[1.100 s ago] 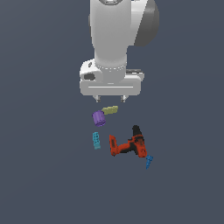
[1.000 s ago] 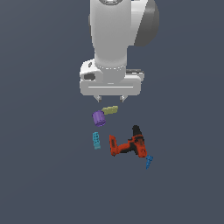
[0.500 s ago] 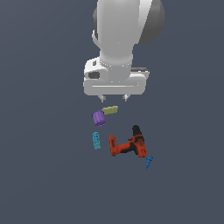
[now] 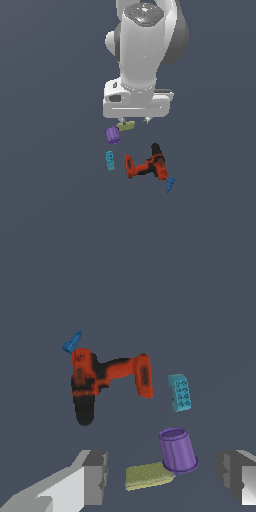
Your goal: Pick up a designated object from a clutter of objects.
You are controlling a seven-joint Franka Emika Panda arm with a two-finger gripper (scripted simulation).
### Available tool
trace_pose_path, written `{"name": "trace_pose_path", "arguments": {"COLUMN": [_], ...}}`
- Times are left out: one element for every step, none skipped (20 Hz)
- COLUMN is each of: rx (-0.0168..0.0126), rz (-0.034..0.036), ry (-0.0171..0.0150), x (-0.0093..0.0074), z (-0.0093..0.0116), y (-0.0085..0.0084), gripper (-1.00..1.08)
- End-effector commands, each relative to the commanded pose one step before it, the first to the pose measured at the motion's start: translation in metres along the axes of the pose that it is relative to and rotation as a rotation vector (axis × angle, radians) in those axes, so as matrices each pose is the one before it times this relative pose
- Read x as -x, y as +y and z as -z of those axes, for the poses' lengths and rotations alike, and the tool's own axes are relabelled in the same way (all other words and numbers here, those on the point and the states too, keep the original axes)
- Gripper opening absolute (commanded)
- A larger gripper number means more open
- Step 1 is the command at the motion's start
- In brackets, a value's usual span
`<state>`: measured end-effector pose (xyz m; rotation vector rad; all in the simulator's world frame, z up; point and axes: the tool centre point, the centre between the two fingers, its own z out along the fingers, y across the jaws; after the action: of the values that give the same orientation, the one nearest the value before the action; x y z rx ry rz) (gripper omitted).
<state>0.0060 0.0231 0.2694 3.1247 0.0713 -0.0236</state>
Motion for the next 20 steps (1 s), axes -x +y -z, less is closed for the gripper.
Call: {"name": "trace_pose_path", "arguments": {"rx": [-0.00163,-0.0009,-0.00105,-0.00121,-0.0014,-0.0016,-0.00185,-0.00206,-0.00222,-0.00236,-0.00252,-0.00266,-0.00281,-0.00281,-0.00277,-0.00271,-0.00262,-0.00256,-0.00247,-0.0023], "rz": [0.00509,0.00228,0.00241,0.00253,0.00268,0.0028,0.00295,0.003,0.00297,0.0029,0.00286,0.00278,0.00274,0.00254,0.00234,0.00214,0.00195,0.0018,0.00165,0.00146], "ry": [0.00345,0.002,0.00213,0.00224,0.00238,0.0025,0.00264,0.0027,0.00269,0.00265,0.00263,0.00258,0.00255,0.00239,0.00223,0.00206,0.0019,0.00176,0.00163,0.00146], "x": [-0.00339,-0.00145,-0.00141,-0.00133,-0.00121,-0.00106,-0.00086,-0.00063,-0.00034,-0.00006,0.00022,0.0005,0.00078,0.00101,0.00119,0.00132,0.00142,0.00149,0.00152,0.00152], "z": [-0.01477,-0.00688,-0.00741,-0.00794,-0.00845,-0.00896,-0.00946,-0.00987,-0.00988,-0.00987,-0.00983,-0.0098,-0.00971,-0.00928,-0.00874,-0.0082,-0.00767,-0.00713,-0.00659,-0.00609], "y": [-0.00808,-0.00381,-0.0041,-0.00439,-0.00469,-0.00499,-0.0053,-0.00552,-0.00555,-0.00554,-0.00555,-0.00553,-0.0055,-0.00525,-0.00494,-0.00463,-0.00432,-0.00403,-0.00374,-0.00343], "gripper": [0.68,0.68,0.68,0.68,0.68,0.68,0.68,0.68,0.68,0.68,0.68,0.68,0.68,0.68,0.68,0.68,0.68,0.68,0.68,0.68]}}
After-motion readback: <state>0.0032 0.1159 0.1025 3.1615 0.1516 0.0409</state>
